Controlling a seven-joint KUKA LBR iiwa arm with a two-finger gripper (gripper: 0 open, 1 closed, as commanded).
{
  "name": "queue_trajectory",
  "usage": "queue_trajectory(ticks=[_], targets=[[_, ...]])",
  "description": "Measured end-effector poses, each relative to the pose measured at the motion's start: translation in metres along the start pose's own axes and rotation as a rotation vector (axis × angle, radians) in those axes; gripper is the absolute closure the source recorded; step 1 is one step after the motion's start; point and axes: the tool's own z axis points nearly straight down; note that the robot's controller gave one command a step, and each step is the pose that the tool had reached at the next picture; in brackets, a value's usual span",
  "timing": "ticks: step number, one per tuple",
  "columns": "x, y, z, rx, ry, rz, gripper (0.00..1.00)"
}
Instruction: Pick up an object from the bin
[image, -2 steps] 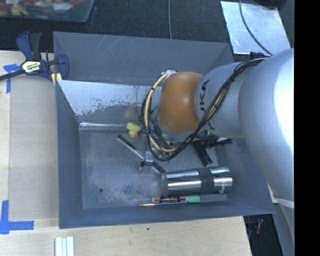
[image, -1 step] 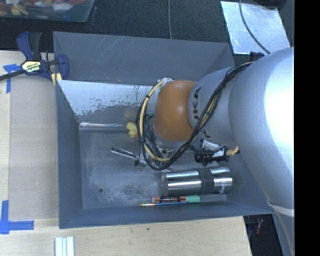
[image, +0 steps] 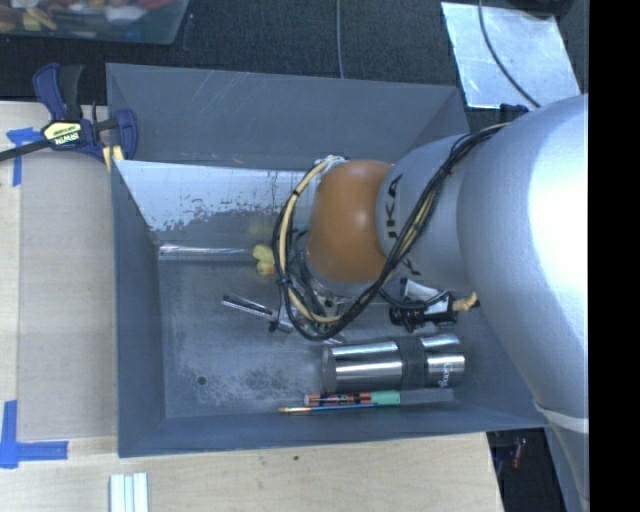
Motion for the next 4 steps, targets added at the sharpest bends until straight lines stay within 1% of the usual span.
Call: queue_trajectory(ticks=[1, 2, 3, 4], targets=[[0.001, -0.001, -0.016, 0.002, 0.003, 0.0, 1.0], [-0.001, 0.0, -0.033, -0.002, -0.003, 0.0, 1.0], [-0.001, 0.0, -0.034, -0.002, -0.004, 0.0, 1.0], [-0.001, -0.001, -0.048, -0.001, -0.002, 0.001, 1.0]])
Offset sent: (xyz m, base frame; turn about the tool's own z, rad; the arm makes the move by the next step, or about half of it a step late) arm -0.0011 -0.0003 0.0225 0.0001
